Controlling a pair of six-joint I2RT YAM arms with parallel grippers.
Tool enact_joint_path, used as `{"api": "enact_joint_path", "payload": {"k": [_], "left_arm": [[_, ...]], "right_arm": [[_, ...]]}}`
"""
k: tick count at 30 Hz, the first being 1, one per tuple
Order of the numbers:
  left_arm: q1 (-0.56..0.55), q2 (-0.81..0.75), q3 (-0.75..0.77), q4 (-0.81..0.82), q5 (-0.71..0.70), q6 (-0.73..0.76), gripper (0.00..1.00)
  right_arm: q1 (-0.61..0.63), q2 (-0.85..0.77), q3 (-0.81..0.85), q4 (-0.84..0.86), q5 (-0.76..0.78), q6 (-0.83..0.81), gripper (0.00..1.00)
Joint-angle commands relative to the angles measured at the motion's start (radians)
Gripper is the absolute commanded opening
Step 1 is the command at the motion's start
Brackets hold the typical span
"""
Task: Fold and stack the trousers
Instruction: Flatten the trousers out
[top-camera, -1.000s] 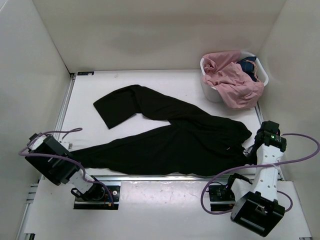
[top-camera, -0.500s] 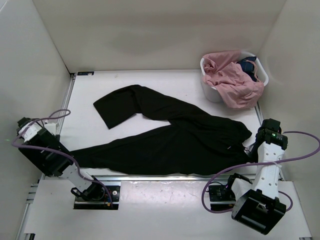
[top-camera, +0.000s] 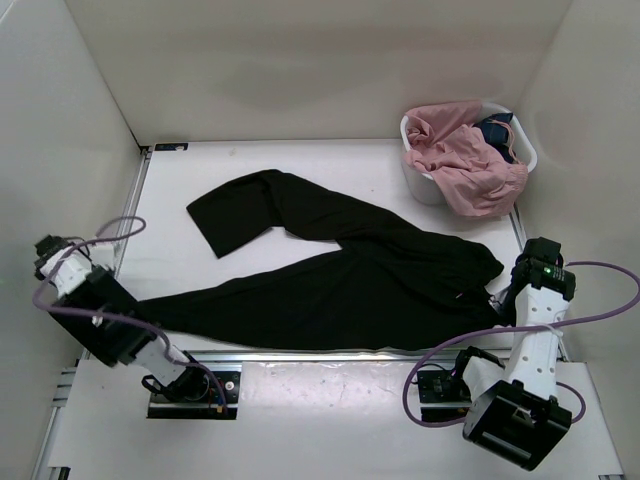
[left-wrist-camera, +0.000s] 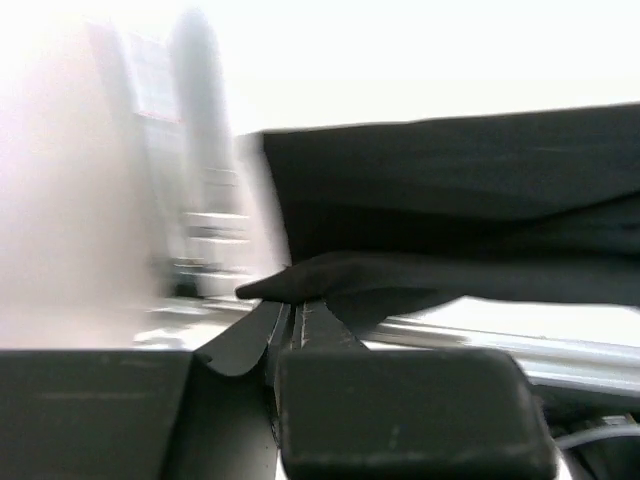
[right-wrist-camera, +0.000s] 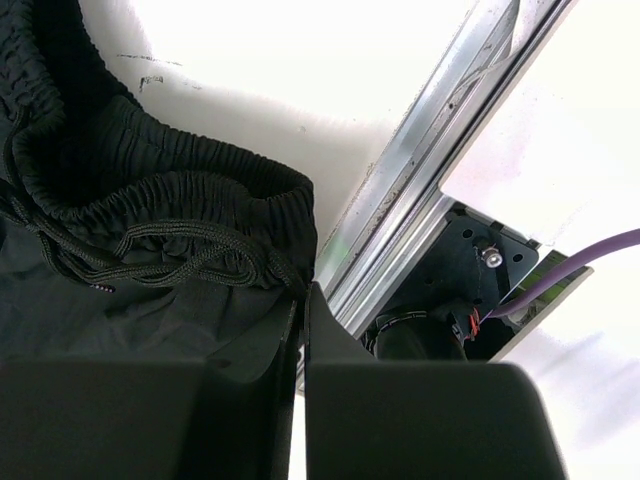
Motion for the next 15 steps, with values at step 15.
{"api": "enact_joint_path", "payload": {"k": [15], "left_arm": [[-0.019, -0.204, 0.461, -0.064, 0.298, -0.008, 0.14]], "right_arm": [[-0.005, -0.046, 0.019, 0.031, 0.005, -0.009, 0.00]]}}
